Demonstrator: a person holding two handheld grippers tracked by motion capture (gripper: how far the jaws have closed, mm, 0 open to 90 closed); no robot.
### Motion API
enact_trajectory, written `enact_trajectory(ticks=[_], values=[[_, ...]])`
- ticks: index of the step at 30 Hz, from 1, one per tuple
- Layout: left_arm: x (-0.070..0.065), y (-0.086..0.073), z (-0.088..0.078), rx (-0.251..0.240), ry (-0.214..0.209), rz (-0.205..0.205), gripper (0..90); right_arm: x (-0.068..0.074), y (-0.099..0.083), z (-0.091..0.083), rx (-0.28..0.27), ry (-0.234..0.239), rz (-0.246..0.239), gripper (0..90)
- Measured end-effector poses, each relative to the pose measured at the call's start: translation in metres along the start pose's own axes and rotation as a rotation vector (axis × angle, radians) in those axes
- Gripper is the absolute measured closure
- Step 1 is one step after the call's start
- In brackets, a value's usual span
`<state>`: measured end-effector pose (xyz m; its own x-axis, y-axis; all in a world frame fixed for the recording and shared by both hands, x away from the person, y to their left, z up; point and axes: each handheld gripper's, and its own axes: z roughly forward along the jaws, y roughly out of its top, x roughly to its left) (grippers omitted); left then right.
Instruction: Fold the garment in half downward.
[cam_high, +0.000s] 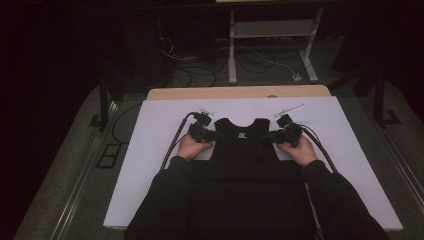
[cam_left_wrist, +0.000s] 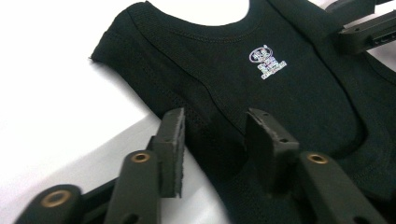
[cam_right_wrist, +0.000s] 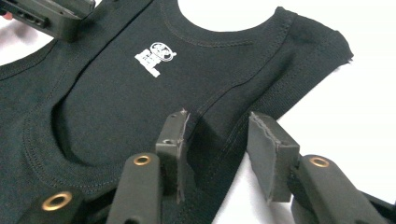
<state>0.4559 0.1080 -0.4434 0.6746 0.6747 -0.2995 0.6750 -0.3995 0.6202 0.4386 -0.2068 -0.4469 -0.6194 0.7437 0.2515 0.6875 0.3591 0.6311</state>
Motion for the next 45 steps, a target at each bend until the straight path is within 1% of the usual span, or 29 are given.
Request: enact_trajectory(ticks=[1,2,4,6,8,10,11,14,15,16,18,19,20,21,23,24,25,28,30,31,33,35,36,39,40,42,45], values=[[-0.001,0.000,0.000,0.000,0.007,0.003,61.5,0.001,0.000,0.001,-0.001,-0.001,-0.006,59.2],[-0.003,-0.001,0.001,-0.005,0.010,-0.002,63.7,0.003,0.000,0.001,0.000,-0.006,-0.014,60.3],[-0.005,-0.003,0.003,-0.014,0.003,0.001,69.0,0.007,-0.001,0.001,0.007,-0.025,-0.040,64.5],[-0.007,-0.004,0.004,-0.018,-0.001,-0.008,72.5,0.010,-0.001,0.001,0.014,-0.026,-0.048,68.0],[-0.010,-0.004,0.005,-0.018,0.001,-0.006,75.5,0.012,-0.001,0.002,0.022,-0.012,-0.055,73.7],[-0.012,-0.005,0.006,-0.016,0.004,-0.003,77.9,0.014,-0.001,0.002,0.028,0.002,-0.045,78.5],[-0.014,-0.005,0.006,-0.015,0.010,0.004,79.2,0.014,-0.001,0.002,0.033,0.017,-0.037,80.5],[-0.017,-0.004,0.006,0.006,0.029,0.060,83.0,0.013,-0.001,0.001,0.042,0.033,-0.025,83.1],[-0.017,-0.003,0.005,0.010,0.031,0.070,83.5,0.013,-0.001,0.001,0.042,0.037,-0.020,83.7],[-0.018,-0.003,0.005,0.013,0.032,0.072,83.8,0.012,-0.001,0.000,0.045,0.043,-0.010,84.4],[-0.019,-0.004,0.004,0.019,0.043,0.086,84.2,0.012,-0.002,-0.001,0.044,0.052,-0.006,85.1],[-0.020,-0.004,0.004,0.013,0.047,0.084,84.3,0.011,-0.002,-0.002,0.042,0.057,0.003,85.3],[-0.020,-0.004,0.002,0.012,0.050,0.096,84.4,0.011,-0.001,-0.003,0.036,0.060,0.004,85.4],[-0.021,-0.005,0.001,-0.002,0.051,0.096,84.5,0.011,-0.001,-0.004,0.029,0.065,0.009,85.4],[-0.022,-0.007,-0.002,-0.027,0.051,0.094,84.6,0.012,0.000,-0.007,0.013,0.067,0.008,85.6],[-0.023,-0.008,-0.004,-0.035,0.048,0.092,84.6,0.013,0.000,-0.008,0.010,0.074,0.016,85.6],[-0.023,-0.010,-0.006,-0.057,0.041,0.083,84.7,0.014,0.001,-0.010,0.001,0.078,0.011,85.7],[-0.023,-0.012,-0.011,-0.068,0.039,0.074,84.7,0.017,0.002,-0.015,-0.015,0.092,0.017,85.7],[-0.023,-0.012,-0.017,-0.093,0.031,0.070,84.7,0.019,0.001,-0.017,-0.031,0.102,0.028,85.7],[-0.024,-0.012,-0.020,-0.101,0.029,0.069,84.6,0.019,0.001,-0.017,-0.030,0.106,0.026,85.7],[-0.026,-0.012,-0.027,-0.121,0.027,0.067,84.6,0.022,0.000,-0.019,-0.031,0.096,0.021,85.7],[-0.026,-0.011,-0.033,-0.124,0.020,0.072,84.6,0.023,0.000,-0.022,-0.041,0.102,0.022,85.7],[-0.028,-0.011,-0.034,-0.131,0.018,0.069,84.6,0.024,0.000,-0.023,-0.049,0.099,0.023,85.7],[-0.030,-0.011,-0.039,-0.143,0.011,0.072,84.6,0.025,0.001,-0.030,-0.076,0.112,0.028,85.7],[-0.030,-0.011,-0.040,-0.144,0.008,0.072,84.6,0.026,0.001,-0.033,-0.084,0.111,0.029,85.6],[-0.031,-0.011,-0.043,-0.141,0.005,0.078,84.6,0.025,0.000,-0.039,-0.103,0.125,0.040,85.6],[-0.032,-0.011,-0.047,-0.156,-0.007,0.068,84.6,0.024,0.000,-0.047,-0.128,0.136,0.043,85.7]])
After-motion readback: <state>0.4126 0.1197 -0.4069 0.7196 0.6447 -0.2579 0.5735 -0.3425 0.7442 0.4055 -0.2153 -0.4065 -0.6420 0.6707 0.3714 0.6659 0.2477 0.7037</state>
